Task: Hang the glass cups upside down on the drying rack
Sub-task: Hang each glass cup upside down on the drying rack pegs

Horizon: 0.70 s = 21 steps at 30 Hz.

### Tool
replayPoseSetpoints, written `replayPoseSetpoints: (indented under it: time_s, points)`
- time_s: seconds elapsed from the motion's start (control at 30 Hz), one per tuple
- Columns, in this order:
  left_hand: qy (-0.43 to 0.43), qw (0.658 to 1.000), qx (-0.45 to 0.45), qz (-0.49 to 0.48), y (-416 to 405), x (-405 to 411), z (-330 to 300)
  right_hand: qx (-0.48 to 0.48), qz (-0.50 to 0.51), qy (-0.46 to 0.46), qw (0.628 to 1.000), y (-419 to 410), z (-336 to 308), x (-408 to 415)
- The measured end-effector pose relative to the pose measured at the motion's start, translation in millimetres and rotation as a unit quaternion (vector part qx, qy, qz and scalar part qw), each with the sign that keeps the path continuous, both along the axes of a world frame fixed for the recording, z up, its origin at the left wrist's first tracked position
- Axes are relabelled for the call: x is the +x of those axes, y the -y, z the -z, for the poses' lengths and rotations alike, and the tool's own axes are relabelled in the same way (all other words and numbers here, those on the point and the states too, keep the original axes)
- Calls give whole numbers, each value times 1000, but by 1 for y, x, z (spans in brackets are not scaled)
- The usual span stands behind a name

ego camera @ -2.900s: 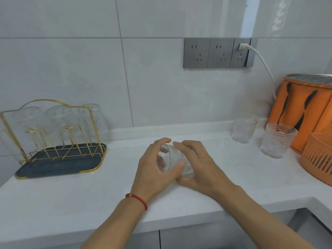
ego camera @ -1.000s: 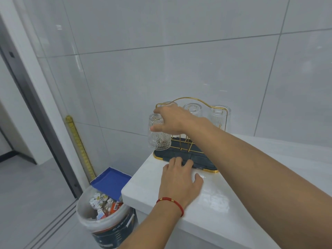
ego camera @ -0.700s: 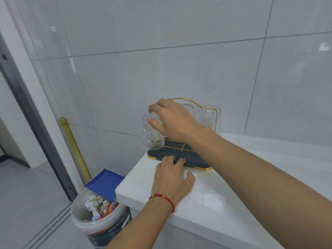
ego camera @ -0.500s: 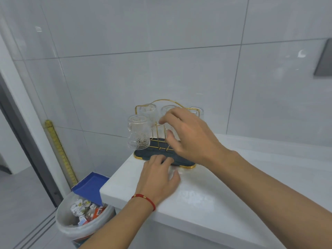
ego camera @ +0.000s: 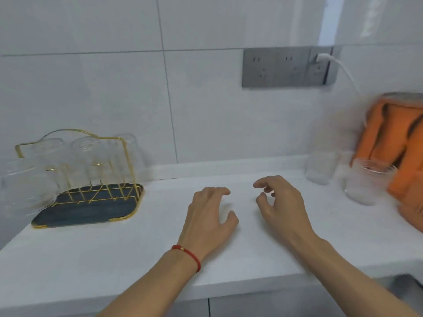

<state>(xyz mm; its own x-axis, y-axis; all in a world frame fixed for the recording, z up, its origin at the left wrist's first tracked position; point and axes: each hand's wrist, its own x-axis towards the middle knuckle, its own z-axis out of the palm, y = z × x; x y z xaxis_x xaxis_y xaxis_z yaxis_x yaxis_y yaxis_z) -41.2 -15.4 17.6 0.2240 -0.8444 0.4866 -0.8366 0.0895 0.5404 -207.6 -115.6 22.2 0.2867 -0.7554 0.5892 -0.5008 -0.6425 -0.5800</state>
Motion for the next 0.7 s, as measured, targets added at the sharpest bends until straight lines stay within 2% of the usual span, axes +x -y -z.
replayPoseSetpoints:
  time_s: [0.1, 0.17, 0.23, 0.3, 0.37, 0.5, 0.7]
  points:
    - [1, 999, 2, 34, 34, -34, -2, -33, 140, 39, 989, 27, 2, -45]
    - [9, 999, -2, 52, 49, -52, -2, -71, 253, 65, 963, 45, 1, -70]
    - [47, 995, -5, 85, 60, -66, 3, -82, 340, 113, 930, 64, -2, -88]
    - [102, 987, -4, 122, 63, -72, 7, -60, 384, 146, 910, 82, -2, -99]
    - [129, 982, -15, 140, 64, -71, 9, -2, 398, 165, 903, 96, 3, -105]
    - [115, 985, -21, 130, 62, -67, 13, 116, 366, 211, 899, 114, 16, -115]
    - [101, 986, -25, 128, 64, -68, 12, 102, 378, 209, 896, 110, 14, -114]
